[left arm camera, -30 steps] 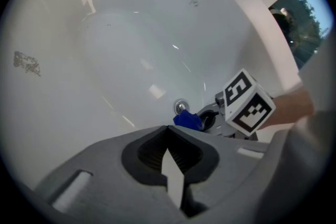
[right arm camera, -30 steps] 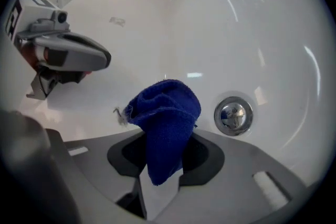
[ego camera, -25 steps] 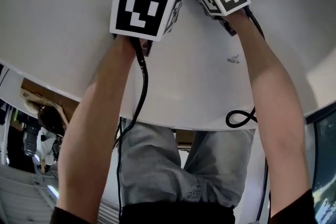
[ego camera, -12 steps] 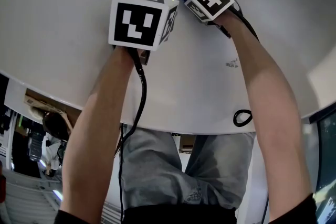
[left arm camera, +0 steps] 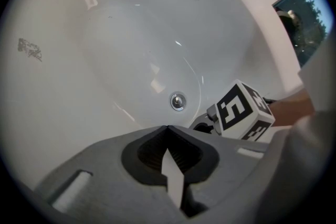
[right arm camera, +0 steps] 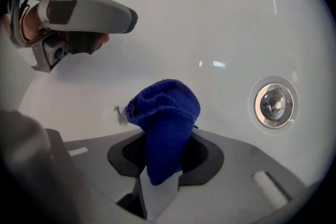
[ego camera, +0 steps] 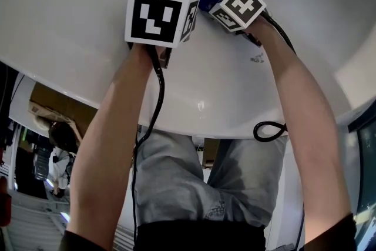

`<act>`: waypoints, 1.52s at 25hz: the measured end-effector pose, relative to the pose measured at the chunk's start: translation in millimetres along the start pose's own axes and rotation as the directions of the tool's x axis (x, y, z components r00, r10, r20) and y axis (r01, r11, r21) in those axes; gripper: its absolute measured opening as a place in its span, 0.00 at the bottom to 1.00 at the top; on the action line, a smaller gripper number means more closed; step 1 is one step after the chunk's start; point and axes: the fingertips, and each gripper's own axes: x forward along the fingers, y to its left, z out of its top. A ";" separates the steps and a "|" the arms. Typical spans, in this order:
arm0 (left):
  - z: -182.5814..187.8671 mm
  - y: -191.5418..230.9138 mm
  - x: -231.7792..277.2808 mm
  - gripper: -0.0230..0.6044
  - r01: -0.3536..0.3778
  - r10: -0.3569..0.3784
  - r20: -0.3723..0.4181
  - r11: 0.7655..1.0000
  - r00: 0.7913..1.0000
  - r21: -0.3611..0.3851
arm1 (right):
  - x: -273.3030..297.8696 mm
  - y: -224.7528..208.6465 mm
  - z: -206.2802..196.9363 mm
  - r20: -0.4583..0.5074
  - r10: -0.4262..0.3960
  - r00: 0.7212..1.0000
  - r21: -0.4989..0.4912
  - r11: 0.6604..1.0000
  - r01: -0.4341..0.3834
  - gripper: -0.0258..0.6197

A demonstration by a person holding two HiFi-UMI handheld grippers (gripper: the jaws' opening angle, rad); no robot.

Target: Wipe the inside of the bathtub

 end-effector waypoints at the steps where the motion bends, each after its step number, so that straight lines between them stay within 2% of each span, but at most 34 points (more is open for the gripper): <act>1: -1.5 -1.4 -2.2 0.04 -0.001 0.001 0.000 1.000 1.000 0.004 | -1.6 6.6 -1.8 0.002 0.014 1.000 -0.002 1.000 -0.014 0.25; 8: -5.4 -6.1 -14.4 0.04 -0.009 0.009 -0.002 0.999 1.000 0.045 | -13.7 50.4 2.0 0.050 0.079 0.996 -0.059 0.995 -0.076 0.25; 12: -5.5 -9.4 -22.8 0.04 -0.026 0.025 0.003 0.994 1.000 0.108 | -22.1 80.0 1.8 0.091 0.149 0.985 -0.077 0.987 -0.142 0.25; 20: -11.5 -17.4 -41.9 0.04 -0.051 0.050 0.011 0.989 0.999 0.136 | -42.8 131.3 -2.3 0.145 0.221 0.964 -0.111 0.972 -0.206 0.25; 26: -15.3 -24.8 -52.7 0.04 -0.066 0.063 0.025 0.978 0.998 0.196 | -59.4 169.0 -0.3 0.195 0.265 0.944 -0.157 0.959 -0.237 0.25; 34: -17.1 -27.9 -65.3 0.04 -0.074 0.069 0.034 0.978 0.997 0.197 | -87.9 224.2 -2.3 0.251 0.322 0.913 -0.171 0.943 -0.285 0.25; 38: -16.8 -34.4 -75.9 0.04 -0.072 0.065 0.040 0.977 0.997 0.202 | -104.5 249.4 -6.1 0.242 0.357 0.902 -0.196 0.929 -0.315 0.25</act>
